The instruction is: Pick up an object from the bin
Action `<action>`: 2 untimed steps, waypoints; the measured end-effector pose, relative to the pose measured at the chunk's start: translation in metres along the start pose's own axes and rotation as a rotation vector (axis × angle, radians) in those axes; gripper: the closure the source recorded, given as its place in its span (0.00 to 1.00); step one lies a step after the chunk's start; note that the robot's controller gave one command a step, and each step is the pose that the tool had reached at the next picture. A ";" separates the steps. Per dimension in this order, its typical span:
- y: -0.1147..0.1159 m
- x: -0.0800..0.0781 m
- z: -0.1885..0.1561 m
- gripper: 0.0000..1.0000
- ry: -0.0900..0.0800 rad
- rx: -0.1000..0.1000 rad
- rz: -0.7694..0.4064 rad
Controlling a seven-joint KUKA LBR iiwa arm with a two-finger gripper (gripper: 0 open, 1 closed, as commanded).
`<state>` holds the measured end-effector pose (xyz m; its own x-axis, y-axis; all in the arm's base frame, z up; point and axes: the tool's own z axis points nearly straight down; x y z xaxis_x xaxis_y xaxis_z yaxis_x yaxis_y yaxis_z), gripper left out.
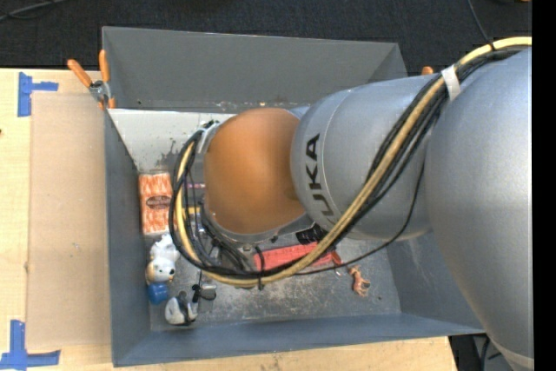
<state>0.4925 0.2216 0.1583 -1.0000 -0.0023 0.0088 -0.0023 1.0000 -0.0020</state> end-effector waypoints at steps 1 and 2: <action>-0.001 -0.002 -0.003 0.00 -0.006 -0.002 0.004; -0.041 -0.027 0.061 0.00 -0.009 -0.003 -0.015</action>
Offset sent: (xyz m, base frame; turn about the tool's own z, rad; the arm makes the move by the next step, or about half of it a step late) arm 0.0344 -0.0583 -0.0883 -0.0171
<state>0.5190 0.1809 0.0971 -0.9999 -0.0172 -0.0005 -0.0172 0.9999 0.0009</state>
